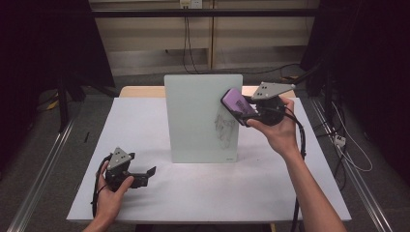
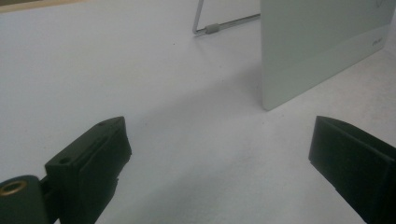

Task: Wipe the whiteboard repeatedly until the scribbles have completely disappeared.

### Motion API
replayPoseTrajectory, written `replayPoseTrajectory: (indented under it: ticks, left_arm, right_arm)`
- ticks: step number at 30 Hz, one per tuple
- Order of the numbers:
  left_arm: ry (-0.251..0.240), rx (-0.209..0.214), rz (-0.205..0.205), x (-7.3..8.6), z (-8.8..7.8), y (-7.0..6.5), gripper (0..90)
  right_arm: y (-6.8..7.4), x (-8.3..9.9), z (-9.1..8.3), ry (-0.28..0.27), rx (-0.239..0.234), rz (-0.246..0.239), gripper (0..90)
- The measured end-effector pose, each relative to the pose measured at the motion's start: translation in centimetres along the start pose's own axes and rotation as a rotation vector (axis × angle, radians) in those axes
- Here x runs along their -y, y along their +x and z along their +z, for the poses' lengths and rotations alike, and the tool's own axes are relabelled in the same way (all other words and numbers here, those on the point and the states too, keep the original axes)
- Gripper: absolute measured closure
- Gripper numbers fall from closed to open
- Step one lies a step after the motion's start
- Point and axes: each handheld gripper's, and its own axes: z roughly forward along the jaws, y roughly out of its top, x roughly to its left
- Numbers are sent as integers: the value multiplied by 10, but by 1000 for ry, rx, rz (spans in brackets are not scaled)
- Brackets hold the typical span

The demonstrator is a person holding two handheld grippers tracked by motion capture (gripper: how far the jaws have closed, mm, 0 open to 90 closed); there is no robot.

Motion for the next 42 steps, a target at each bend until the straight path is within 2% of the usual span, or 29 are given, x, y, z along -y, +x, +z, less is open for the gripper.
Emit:
replayPoseTrajectory:
  ticks: [3, 17, 21, 30, 35, 37, 42]
  left_arm:
    - [-1, 4, 2, 0, 0, -1, 50]
    - [3, 2, 5, 0, 1, -1, 50]
    - [2, 2, 3, 0, 1, -1, 50]
    - [0, 1, 2, 0, 0, 0, 50]
    - [-3, 1, 5, 0, 0, 0, 50]
    - [-2, 2, 4, 0, -1, 0, 50]
    - [-3, -1, 4, 0, -1, 0, 50]
  right_arm:
    - [8, 10, 6, 27, -24, -2, 419]
    - [22, 25, 18, 79, -72, -4, 419]
    - [20, 20, 17, 85, -76, -8, 418]
    - [12, -11, 15, 40, -46, -29, 418]
    - [8, -26, 16, -2, -29, -26, 418]
    - [11, -27, 19, -2, -26, -38, 418]
    - [21, -20, 28, 9, -51, -52, 418]
